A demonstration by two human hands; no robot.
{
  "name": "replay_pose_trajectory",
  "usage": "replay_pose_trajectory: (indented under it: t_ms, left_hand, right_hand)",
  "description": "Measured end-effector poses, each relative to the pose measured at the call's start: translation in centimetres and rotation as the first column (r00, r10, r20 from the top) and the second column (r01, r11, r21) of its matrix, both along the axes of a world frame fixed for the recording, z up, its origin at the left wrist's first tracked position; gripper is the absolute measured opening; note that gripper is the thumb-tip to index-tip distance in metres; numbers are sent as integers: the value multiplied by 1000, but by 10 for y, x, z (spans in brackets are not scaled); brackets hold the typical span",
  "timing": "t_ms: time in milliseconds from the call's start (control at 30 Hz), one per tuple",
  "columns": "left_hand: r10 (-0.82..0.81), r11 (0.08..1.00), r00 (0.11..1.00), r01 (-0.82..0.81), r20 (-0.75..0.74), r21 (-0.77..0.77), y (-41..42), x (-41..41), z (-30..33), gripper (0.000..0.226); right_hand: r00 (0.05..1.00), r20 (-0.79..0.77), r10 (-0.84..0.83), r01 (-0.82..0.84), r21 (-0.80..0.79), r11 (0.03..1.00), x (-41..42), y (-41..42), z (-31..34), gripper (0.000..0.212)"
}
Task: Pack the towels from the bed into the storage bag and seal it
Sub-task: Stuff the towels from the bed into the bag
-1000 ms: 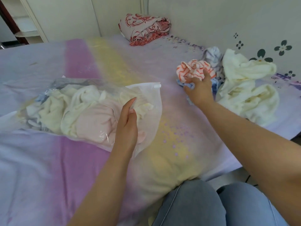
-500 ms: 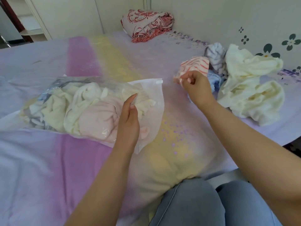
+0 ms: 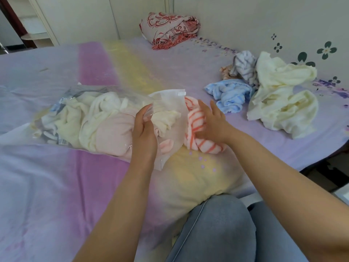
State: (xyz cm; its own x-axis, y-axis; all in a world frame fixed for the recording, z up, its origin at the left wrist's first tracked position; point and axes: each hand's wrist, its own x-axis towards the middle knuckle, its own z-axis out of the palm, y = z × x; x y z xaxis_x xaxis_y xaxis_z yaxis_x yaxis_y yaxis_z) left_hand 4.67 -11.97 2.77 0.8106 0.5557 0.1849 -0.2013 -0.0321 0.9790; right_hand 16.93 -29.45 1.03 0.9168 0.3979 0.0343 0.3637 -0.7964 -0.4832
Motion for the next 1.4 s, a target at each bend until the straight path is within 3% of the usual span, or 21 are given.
replay_pose_trajectory:
  t_ms: [67, 133, 167, 233, 267, 333, 433, 500, 567, 600, 667, 767, 867, 933, 1000, 1100, 1167, 1233, 1300, 1367, 1400]
  left_hand:
    - [-3, 1000, 1000, 3, -2, -18, 0, 0, 0, 33]
    - [-10, 999, 1000, 10, -4, -41, 0, 1, 0, 35]
    - [-17, 999, 1000, 16, -10, -49, 1, 1, 1, 35]
    - [-22, 999, 1000, 22, -11, -42, 3, 1, 1, 35]
    - [-26, 999, 1000, 26, -4, -29, 3, 0, 2, 35]
    - [-32, 999, 999, 32, 3, -14, 5, -1, 1, 36]
    - [-40, 999, 999, 40, 2, -18, 4, -3, 1, 36]
    - [-40, 999, 999, 40, -1, 1, 5, -4, 0, 35]
    - [-49, 998, 999, 50, -14, 29, 6, -7, -1, 34]
    - [-60, 998, 998, 61, -22, 28, 6, -8, -1, 33]
    - [-54, 997, 998, 55, -24, 51, 6, -11, -1, 35]
    - [-47, 993, 998, 50, -28, 105, 4, -14, 1, 38]
    - [-105, 983, 993, 111, -49, 150, 4, -17, -2, 41]
    - [-117, 962, 991, 130, -71, 242, 4, -18, -5, 44]
    - [-98, 932, 991, 123, -87, 340, 4, -16, -10, 46]
    - [-84, 900, 993, 109, -78, 422, 3, -12, -13, 47]
    - [-103, 894, 993, 121, -65, 431, -1, -10, -15, 47]
    - [-113, 879, 991, 131, -67, 459, -5, -11, -16, 46]
    - [-107, 861, 992, 128, -69, 492, -6, -15, -17, 45]
    - [-95, 853, 992, 123, -81, 507, -3, -20, -17, 46]
    - [-85, 845, 993, 118, -87, 521, -2, -23, -16, 46]
  right_hand:
    - [986, -159, -47, 33, -89, 995, 18, 1, -17, 114]
    - [957, -276, -84, 89, 4, 996, 22, 7, -22, 107]
    - [959, -274, -71, 76, 7, 997, 21, 10, -24, 92]
    - [974, -225, -15, -9, -106, 994, 14, 15, -15, 40]
    - [984, -177, 12, -39, -151, 988, 11, 13, -12, 27]
    - [992, -125, 32, -47, -120, 992, 2, 3, 6, 24]
    - [976, -76, 203, -209, -79, 975, -16, -27, 48, 38]
    - [890, -236, 391, -361, 161, 919, -30, -44, 75, 55]
    - [767, -377, 519, -408, 338, 848, -38, -45, 89, 52]
    - [762, -363, 537, -423, 348, 836, -37, -35, 88, 45]
    - [865, -203, 458, -386, 314, 868, -29, -1, 67, 38]
    - [990, -57, 126, -113, 191, 975, -37, 55, 13, 48]
    - [991, 133, -15, 41, -193, 980, -54, 77, -35, 64]
    - [956, 267, -120, 180, -214, 960, -58, 71, -35, 82]
    - [960, 170, -222, 247, -142, 959, -58, 58, -22, 98]
    - [969, -244, -43, 44, 1, 999, -61, 36, -11, 100]
    - [947, -302, 108, -112, 4, 994, -69, 37, -18, 90]
    - [979, -164, 123, -145, -134, 980, -74, 50, -34, 55]
    - [987, -102, 121, -134, -139, 981, -75, 64, -35, 17]
    - [980, -155, 127, -123, 30, 992, -63, 75, -23, 7]
    - [975, -207, 76, -28, 225, 974, -55, 80, -15, 8]
